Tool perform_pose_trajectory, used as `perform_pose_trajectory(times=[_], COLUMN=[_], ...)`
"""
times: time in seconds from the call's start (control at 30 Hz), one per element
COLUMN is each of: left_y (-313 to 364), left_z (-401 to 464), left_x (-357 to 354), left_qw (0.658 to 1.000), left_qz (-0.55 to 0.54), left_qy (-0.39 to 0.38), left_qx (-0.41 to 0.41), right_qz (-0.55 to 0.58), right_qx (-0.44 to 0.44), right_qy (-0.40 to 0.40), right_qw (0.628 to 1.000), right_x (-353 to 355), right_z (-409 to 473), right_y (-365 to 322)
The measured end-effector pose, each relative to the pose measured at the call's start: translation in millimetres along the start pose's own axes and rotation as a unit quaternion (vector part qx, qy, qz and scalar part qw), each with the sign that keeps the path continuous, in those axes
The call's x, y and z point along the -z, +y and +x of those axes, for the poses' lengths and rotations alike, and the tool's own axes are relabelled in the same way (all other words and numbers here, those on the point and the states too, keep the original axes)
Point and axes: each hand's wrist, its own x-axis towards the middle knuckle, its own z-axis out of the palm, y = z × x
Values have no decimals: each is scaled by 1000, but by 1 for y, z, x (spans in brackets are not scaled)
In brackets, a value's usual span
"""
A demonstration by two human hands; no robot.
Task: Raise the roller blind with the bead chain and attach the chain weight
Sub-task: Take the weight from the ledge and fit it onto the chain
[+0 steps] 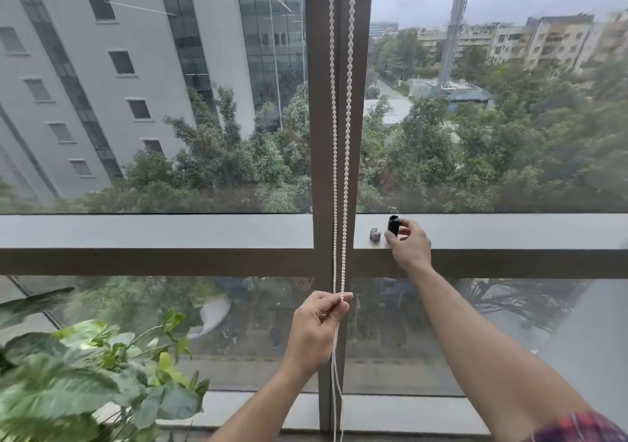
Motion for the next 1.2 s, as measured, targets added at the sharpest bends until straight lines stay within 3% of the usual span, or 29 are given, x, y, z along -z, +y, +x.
perform_pose_trajectory(times=[0.3,0.43,0.57,0.77,0.97,1.1,1.2], left_y=[-2,-3,-2,8,18,26,37], left_z=[-13,-16,-21,-22,-13,-5,8], left_x=[-3,2,4,6,11,18,22], left_qw=[1000,1000,1000,996,988,983,966], left_qz=[-8,9,14,48,74,77,149], left_qy=[-12,-3,11,-24,-17,-7,11], left_qx=[11,-4,-25,-68,-132,-169,-209], right_qz=[5,49,87,141,183,226,245], right_qx=[-34,19,77,101,131,132,141], right_qy=[17,48,29,-92,-240,-288,-299], right_qw=[999,997,993,981,944,921,911], right_x=[-7,-7,-7,-3,-3,-8,-10], right_z=[11,-8,-46,-99,-136,-153,-149], right_y=[0,5,13,17,12,11,2])
